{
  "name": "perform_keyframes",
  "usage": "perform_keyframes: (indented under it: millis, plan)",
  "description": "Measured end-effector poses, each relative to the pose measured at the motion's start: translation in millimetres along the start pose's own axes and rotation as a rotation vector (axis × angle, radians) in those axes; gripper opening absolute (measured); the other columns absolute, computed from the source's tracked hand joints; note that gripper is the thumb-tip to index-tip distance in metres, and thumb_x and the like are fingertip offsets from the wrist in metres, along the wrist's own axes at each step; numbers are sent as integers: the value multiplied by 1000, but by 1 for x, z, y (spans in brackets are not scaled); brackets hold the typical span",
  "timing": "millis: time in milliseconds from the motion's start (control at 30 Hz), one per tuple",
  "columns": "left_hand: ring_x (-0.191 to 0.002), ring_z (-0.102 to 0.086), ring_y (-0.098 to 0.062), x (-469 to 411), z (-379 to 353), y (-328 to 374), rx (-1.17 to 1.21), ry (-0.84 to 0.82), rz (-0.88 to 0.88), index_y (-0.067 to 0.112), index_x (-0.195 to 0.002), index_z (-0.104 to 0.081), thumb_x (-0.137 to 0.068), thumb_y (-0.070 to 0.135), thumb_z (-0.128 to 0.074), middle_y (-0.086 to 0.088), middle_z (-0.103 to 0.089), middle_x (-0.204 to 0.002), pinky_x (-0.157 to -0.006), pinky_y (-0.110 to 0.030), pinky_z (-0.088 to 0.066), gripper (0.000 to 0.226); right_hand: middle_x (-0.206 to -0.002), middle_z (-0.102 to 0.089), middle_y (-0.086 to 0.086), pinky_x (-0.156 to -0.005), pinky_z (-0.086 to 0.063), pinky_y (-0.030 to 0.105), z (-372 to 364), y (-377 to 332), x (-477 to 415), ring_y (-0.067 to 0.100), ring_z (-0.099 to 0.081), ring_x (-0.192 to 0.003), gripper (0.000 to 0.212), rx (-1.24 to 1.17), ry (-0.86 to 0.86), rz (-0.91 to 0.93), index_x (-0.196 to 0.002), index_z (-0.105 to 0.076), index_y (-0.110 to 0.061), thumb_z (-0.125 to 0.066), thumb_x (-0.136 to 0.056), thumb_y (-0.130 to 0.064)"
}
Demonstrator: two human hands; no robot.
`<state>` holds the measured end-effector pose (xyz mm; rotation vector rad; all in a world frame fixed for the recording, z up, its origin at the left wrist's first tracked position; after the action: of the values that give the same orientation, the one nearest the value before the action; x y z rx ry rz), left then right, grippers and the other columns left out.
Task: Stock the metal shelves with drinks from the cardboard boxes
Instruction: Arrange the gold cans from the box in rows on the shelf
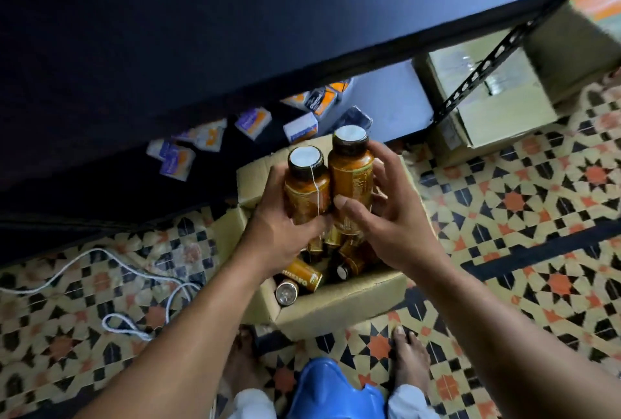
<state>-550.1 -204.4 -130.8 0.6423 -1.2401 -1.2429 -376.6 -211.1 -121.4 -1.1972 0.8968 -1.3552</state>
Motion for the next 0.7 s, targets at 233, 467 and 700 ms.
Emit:
perform_keyframes:
  millis: [233,467,700]
  plan:
    - [-109,-66,0,70,64,179,43,70,-119,35,-132,-44,-79,12,-86,20,-68,-117,-85,-20,-56,72,-130,-65,-11,-100,-53,38,37,-188,35,11,-61,-124,77,84,60,199,-150,-35,-28,-80,-88,-19]
    - [-121,-61,-9,142,129,342,20,191,-299,35,-140,-43,-78,20,-88,1,-58,-135,-94,-29,-57,78,-122,-66,-21,-94,-49,16,67,-369,67,6,-65,-115,74,52,119,396,-144,-40,-36,-83,-85,-21]
    - [-111,-58,9,209,195,453,-46,406,-477,50,-149,-24,-80,18,-86,21,-55,-129,-84,-8,-49,98,-124,-62,-26,-94,-49,13,66,-513,80,2,-64,-114,78,153,57,598,-144,-33,-47,-82,-84,-33]
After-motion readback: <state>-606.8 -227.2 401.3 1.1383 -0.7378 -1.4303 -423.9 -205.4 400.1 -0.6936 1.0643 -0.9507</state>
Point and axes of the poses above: each hand's wrist, its own x-axis away from the middle knuckle, its own z-axis out of the back of the hand, y = z × x, the point moved 7 cm from there along -x, towards the middle knuckle
